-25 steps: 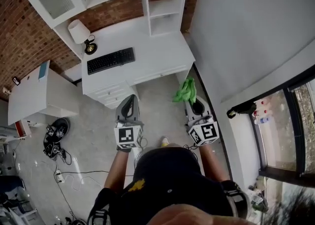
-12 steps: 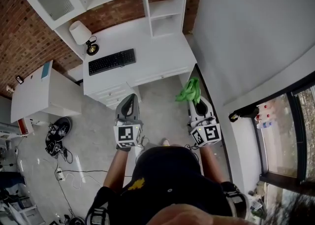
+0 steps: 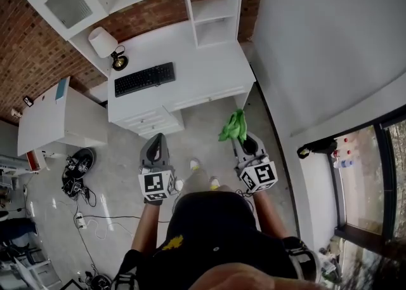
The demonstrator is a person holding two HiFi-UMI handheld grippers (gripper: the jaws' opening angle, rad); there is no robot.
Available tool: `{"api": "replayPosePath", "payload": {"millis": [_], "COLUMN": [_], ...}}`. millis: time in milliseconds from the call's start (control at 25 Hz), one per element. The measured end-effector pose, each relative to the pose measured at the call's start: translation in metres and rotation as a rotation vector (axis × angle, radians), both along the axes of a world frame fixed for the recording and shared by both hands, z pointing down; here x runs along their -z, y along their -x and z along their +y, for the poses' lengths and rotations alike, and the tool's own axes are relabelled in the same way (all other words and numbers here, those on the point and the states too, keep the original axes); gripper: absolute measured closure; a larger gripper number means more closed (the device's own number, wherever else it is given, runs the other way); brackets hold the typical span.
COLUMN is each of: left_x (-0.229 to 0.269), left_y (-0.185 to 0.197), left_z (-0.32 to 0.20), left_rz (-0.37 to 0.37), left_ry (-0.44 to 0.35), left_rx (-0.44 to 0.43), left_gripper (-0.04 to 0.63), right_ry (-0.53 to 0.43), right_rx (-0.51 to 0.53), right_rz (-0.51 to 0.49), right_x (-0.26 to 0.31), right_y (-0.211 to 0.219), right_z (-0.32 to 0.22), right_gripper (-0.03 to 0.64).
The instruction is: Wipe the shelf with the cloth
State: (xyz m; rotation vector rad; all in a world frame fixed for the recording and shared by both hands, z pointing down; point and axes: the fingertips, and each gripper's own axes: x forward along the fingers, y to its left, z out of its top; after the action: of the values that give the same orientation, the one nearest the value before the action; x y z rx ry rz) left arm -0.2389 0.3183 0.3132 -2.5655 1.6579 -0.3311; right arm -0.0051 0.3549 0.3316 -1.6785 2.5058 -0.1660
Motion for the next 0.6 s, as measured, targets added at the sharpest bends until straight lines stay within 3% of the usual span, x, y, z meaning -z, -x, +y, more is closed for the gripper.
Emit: {"api": "replayPosePath", "payload": {"millis": [160, 600], "left_x": [-0.004, -0.01], "left_y": [-0.008, -0.111], "left_z": [-0.009, -0.1], "left_rz": [0.012, 0.058], "left_ry": [0.014, 0.033], "left_rx": [-0.014, -0.169], "left_gripper": [0.577, 0.577], "right_ry": [0.024, 0.062], "right_rx": [0.026, -0.064], "right_rz": [-0.011, 0.056], "right_x": [-0.013, -0.02], "right_y": [0.001, -0.06], "right_z": [-0.007, -0.048], "right_gripper": [0.552, 0.552]}}
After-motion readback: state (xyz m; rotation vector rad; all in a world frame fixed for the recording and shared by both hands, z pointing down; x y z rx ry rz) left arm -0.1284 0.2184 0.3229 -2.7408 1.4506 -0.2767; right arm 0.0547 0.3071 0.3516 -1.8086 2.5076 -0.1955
